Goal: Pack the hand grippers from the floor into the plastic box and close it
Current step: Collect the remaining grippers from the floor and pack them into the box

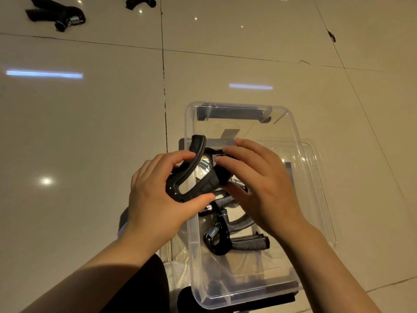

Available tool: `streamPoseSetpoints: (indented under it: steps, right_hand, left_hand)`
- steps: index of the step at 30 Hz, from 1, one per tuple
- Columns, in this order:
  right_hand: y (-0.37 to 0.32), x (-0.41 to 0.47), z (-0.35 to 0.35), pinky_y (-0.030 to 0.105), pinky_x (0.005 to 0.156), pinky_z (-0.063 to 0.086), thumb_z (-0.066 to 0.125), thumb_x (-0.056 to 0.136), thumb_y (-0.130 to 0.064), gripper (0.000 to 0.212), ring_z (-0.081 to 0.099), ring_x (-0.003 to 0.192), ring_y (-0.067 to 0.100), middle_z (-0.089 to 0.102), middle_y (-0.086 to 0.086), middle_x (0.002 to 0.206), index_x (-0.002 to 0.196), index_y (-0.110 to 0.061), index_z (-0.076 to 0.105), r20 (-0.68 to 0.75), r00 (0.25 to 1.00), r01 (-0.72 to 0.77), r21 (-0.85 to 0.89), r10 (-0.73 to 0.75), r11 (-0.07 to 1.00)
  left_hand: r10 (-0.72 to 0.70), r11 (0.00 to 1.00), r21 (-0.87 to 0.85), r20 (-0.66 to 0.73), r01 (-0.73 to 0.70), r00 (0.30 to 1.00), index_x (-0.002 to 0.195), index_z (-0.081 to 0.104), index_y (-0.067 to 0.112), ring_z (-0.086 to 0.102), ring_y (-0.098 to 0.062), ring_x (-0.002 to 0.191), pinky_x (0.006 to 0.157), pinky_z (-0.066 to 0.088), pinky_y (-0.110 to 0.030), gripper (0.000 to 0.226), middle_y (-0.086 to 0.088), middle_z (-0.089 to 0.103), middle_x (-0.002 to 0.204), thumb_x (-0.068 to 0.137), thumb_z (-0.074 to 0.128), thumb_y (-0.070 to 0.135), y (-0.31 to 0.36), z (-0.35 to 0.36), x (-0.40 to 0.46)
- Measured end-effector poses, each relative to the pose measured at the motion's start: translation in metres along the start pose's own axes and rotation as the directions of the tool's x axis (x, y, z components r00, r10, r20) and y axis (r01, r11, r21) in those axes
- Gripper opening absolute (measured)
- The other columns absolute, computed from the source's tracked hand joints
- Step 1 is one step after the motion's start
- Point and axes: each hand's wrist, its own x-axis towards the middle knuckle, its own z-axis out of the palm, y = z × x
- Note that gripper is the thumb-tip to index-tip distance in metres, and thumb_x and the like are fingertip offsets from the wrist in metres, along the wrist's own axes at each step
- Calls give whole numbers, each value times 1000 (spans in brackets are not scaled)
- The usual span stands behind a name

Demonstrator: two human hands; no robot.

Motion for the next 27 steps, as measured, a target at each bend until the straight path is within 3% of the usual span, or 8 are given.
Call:
streamPoseSetpoints:
  steps: [3,7,10,13,16,22,25,27]
  right_hand:
    - [1,3,-15,35,81,45,65,85,-25,27,54,105,25,64,8,111,108,-11,67,-20,997,67,-63,-69,996]
    - [17,-6,-45,33,73,45,61,86,-30,33,54,95,23,65,9,108,113,-12,65,-42,999,-15,-91,11,996]
    - [32,-13,-68,32,69,43,55,89,-38,37,55,85,23,66,8,96,108,-8,66,-74,991,-123,-155,113,980]
    - [42,-7,-68,31,58,40,47,90,-45,43,53,72,23,63,6,80,97,-8,67,-39,979,-206,-218,202,954]
    - [52,15,-42,29,57,38,39,89,-50,47,47,75,18,60,2,80,95,-12,66,117,948,-258,-258,295,931]
    - [86,43,21,29,64,38,49,93,-41,32,50,78,16,57,-1,83,99,-14,66,482,812,-291,-155,329,944]
    - [101,42,38,31,67,43,49,94,-36,26,57,87,22,63,2,94,110,-18,61,450,815,-323,-170,365,931]
    - [104,38,45,34,69,48,48,95,-30,32,59,92,27,62,6,108,124,-18,52,391,825,-310,-292,409,905]
  left_hand:
    - [47,999,-8,105,-47,993,113,47,49,53,-2,100,86,48,-35,63,28,52,112,54,68,59,9,-12,7]
    - [123,986,-144,275,-86,953,113,51,45,52,3,107,86,40,-7,56,24,56,111,60,64,59,30,-21,29]
    - [140,976,-191,212,-100,967,123,43,47,43,8,117,92,28,0,62,24,49,126,65,58,63,32,-16,35]
    - [153,985,38,259,-168,954,140,14,49,12,3,138,110,15,-22,90,25,12,151,62,52,73,18,-5,26]
    - [100,901,344,432,-266,896,143,-12,45,-20,-5,139,114,2,-46,105,18,-23,152,60,38,86,-10,11,8]
    - [129,888,351,431,-297,893,147,0,39,-15,-13,142,110,6,-45,98,8,-13,156,68,41,79,-21,15,4]
    - [128,899,331,431,-288,893,147,-1,40,-16,-13,142,111,5,-45,97,8,-14,156,68,41,79,-22,16,4]
    - [128,903,321,432,-285,893,147,-1,40,-16,-12,142,111,5,-46,97,9,-14,156,68,41,79,-22,17,4]
